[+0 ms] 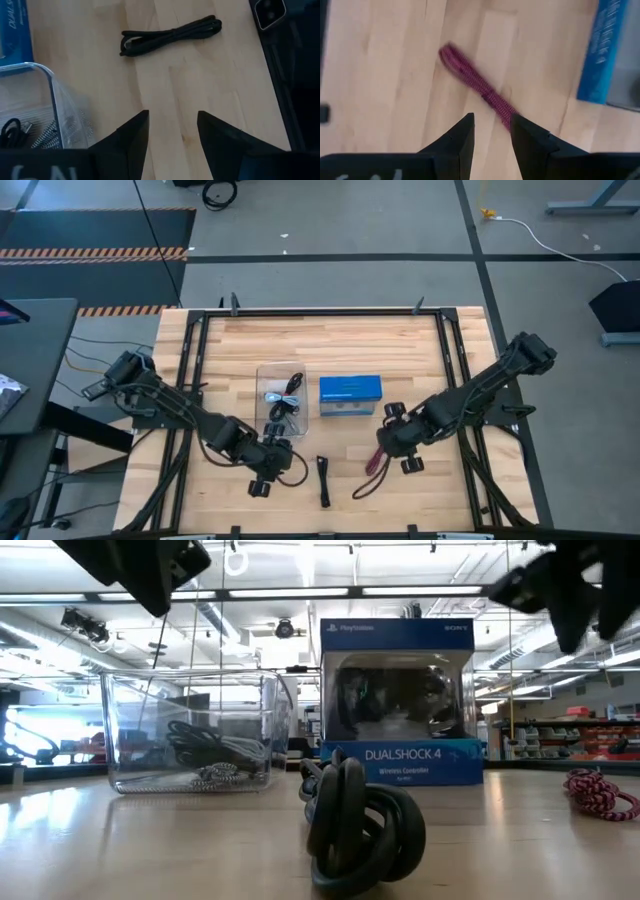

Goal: Pick and place USB-C Cables
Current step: Put the pink charger cable into the transparent bin

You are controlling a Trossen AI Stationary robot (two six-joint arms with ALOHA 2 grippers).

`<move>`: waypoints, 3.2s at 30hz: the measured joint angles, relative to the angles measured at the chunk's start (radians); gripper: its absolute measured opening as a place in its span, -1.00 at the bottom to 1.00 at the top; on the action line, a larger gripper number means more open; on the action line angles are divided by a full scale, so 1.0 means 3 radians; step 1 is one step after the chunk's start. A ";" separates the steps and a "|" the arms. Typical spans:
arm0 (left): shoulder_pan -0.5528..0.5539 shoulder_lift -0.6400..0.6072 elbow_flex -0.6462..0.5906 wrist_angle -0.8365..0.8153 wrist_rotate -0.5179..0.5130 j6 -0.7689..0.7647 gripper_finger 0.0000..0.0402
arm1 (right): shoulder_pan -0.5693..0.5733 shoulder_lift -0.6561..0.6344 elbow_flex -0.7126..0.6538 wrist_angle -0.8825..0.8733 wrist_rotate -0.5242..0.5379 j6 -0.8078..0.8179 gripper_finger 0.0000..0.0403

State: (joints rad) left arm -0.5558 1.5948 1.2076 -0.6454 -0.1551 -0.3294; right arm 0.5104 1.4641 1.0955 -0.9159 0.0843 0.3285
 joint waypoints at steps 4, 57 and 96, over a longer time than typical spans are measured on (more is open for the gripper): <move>-0.0092 0.0000 0.0000 0.0021 -0.0121 0.0000 -0.12 | 0.0062 0.0260 -0.0004 0.0037 -0.0009 -0.0265 -0.35; -0.0084 -0.1074 -0.2627 0.4215 -0.2339 0.0697 -0.13 | 0.0040 0.1042 -0.0389 0.0794 0.0017 -0.0362 0.11; -0.0278 -0.1071 -0.2626 0.5130 -0.1735 0.1652 -0.08 | -0.0326 0.1066 0.1239 0.1565 0.1100 -0.1583 -0.90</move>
State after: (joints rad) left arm -0.6393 1.2736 0.4198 0.8935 -0.6756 0.1663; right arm 0.4126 1.7840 1.4670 -0.4464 0.4144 -0.1463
